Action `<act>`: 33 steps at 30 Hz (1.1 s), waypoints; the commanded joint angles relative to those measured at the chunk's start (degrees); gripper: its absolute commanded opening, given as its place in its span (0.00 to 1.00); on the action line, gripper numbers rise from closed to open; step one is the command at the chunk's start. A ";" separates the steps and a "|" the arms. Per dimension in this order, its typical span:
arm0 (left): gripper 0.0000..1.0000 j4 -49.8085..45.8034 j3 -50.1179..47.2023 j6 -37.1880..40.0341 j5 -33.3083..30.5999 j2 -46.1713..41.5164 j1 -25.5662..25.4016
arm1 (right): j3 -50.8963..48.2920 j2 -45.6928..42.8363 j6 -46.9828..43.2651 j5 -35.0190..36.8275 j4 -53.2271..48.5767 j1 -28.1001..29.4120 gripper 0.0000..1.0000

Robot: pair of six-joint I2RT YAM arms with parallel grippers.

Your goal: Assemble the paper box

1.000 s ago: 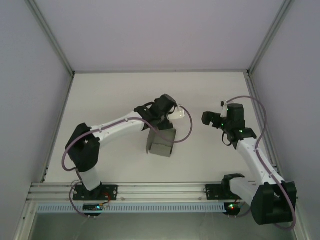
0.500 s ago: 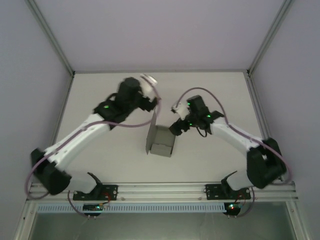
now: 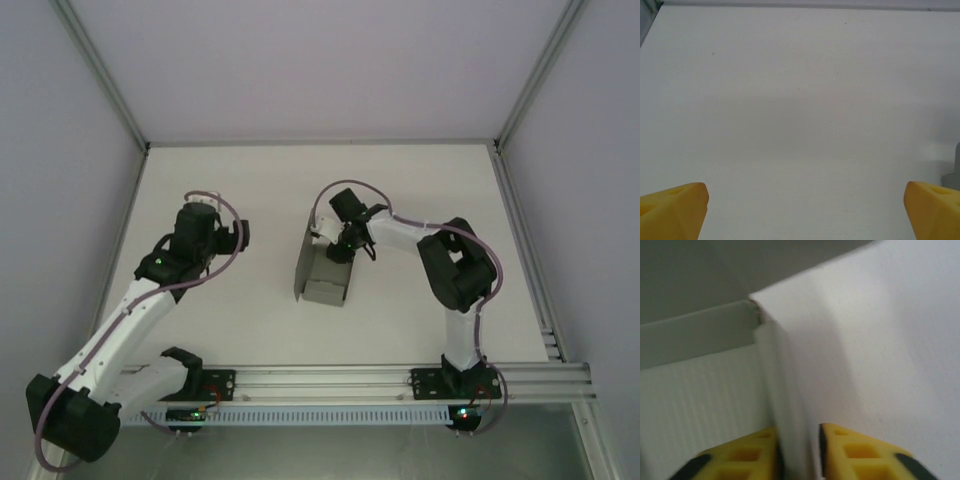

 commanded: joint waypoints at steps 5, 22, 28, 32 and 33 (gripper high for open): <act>1.00 1.62 -0.10 -4.83 -1.71 -1.06 0.78 | 1.80 -1.38 36.51 25.24 -3.70 1.82 0.15; 0.74 13.85 -0.68 -14.70 30.85 17.90 0.71 | -7.27 -5.77 72.13 30.73 -7.92 7.88 0.16; 0.51 22.71 0.08 -19.65 42.91 31.32 -1.98 | -7.28 -4.87 71.43 29.14 -7.01 7.80 0.15; 0.45 23.55 3.07 -19.91 42.57 36.95 -3.86 | -7.63 -5.03 71.11 29.37 -6.57 7.80 0.15; 0.44 23.59 3.80 -19.98 42.64 38.28 -4.06 | -7.90 -5.12 71.15 29.19 -6.47 7.80 0.14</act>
